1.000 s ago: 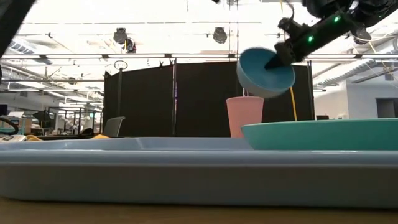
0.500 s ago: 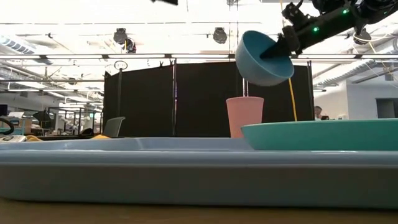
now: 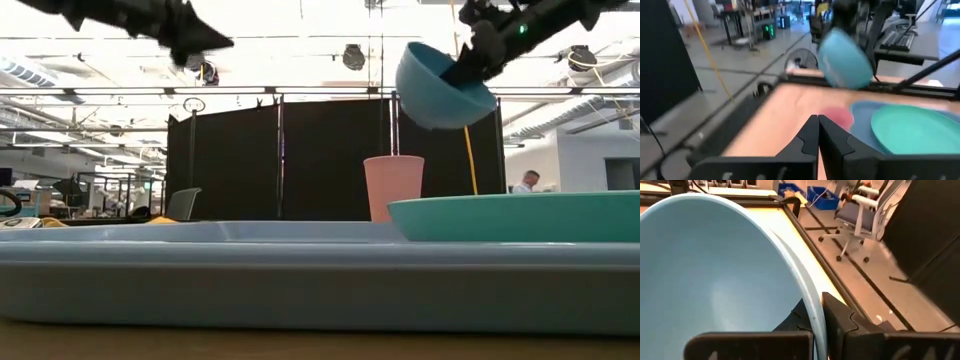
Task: Set up tray
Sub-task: Put the blue bowl on the light blue plate
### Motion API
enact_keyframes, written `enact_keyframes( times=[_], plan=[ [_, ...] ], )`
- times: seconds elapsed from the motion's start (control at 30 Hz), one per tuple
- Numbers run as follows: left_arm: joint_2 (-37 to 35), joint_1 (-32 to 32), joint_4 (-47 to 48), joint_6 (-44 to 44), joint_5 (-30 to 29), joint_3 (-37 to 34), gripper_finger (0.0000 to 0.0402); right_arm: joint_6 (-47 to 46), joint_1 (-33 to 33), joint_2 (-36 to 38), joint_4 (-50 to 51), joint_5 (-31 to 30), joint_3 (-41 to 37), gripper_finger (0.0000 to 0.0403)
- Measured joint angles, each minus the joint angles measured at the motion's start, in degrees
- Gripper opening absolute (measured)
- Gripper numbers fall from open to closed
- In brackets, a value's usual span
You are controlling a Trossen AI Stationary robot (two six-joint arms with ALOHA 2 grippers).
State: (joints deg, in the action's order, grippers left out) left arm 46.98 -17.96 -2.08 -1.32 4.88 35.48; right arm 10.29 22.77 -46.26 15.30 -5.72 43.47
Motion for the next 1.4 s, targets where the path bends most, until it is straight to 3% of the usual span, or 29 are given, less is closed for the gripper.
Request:
enact_keyframes(
  times=[0.27, 0.53, 0.77, 0.9, 1.1, 1.4],
  plan=[
    [-1.3, 0.1, -8.1, 1.1, -0.4, -12.0, 0.0009, -0.7, -0.5, -2.9, 22.7, 0.4, 18.5, 0.0004],
    [-1.2, 0.0, -11.2, 1.1, -0.5, -15.3, 0.0032, -7.0, -6.1, -10.2, 40.7, -0.4, 34.0, 0.0004],
    [-1.3, 0.0, -10.1, 1.9, -0.4, -15.3, 0.0033, -10.5, -15.5, -17.5, 47.0, 0.0, 36.6, 0.0004],
    [-1.3, 0.1, -7.8, 1.9, 0.1, -15.3, 0.0033, -14.1, -21.4, -19.6, 52.6, 4.3, 36.7, 0.0004],
    [-1.3, 0.1, -7.5, 1.8, -0.3, -15.3, 0.0033, -21.9, -30.8, -24.4, 49.3, 5.6, 36.7, 0.0004],
    [-1.3, 0.0, -7.2, 3.3, -0.3, -15.3, 0.0033, -24.6, -36.4, -34.2, 47.8, 8.9, 36.6, 0.0004]
  ],
)
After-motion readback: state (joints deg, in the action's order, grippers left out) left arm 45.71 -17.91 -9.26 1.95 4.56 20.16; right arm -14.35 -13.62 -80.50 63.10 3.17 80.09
